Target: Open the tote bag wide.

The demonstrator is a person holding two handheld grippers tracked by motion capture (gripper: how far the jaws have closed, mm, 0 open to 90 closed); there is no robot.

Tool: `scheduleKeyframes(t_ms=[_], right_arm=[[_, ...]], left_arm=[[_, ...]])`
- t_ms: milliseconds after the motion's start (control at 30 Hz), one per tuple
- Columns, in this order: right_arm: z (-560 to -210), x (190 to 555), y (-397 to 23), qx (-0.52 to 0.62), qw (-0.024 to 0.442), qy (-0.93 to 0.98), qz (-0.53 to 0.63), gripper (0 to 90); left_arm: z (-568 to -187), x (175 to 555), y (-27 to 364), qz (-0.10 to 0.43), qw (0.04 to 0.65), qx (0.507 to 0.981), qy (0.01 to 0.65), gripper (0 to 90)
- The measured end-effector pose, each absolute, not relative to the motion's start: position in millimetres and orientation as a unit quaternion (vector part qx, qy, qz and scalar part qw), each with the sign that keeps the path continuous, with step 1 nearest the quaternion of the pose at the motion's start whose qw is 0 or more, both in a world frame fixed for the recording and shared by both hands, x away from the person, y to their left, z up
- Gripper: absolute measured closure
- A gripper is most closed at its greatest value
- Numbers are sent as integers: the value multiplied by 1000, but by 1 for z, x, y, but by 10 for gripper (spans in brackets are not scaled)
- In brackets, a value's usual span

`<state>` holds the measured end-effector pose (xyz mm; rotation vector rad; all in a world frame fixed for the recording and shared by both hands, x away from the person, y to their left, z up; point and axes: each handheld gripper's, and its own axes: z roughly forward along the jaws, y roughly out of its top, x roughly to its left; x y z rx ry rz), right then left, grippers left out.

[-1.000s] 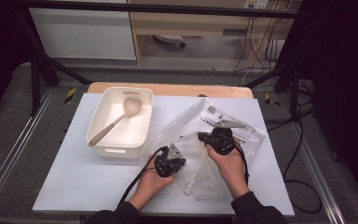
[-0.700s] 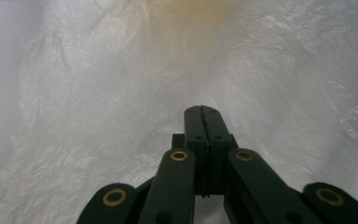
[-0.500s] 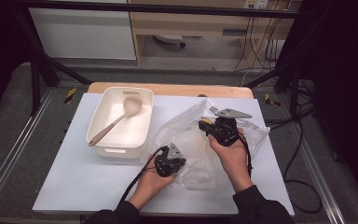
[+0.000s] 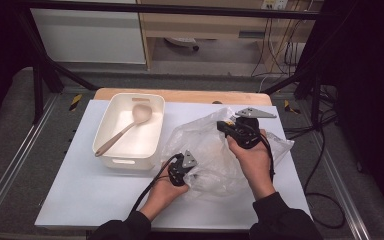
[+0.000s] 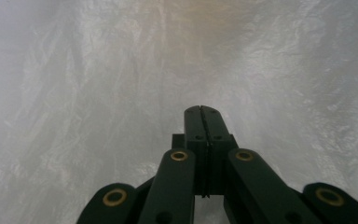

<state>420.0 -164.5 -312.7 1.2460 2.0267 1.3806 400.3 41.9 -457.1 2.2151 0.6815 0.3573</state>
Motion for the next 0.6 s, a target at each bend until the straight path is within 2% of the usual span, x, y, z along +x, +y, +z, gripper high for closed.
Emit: scheduleKeyframes(t_ms=[600], right_arm=[[-288, 429, -172, 437, 209, 725, 491, 900]], left_arm=[[-456, 406, 37, 154, 380, 873, 263, 900]])
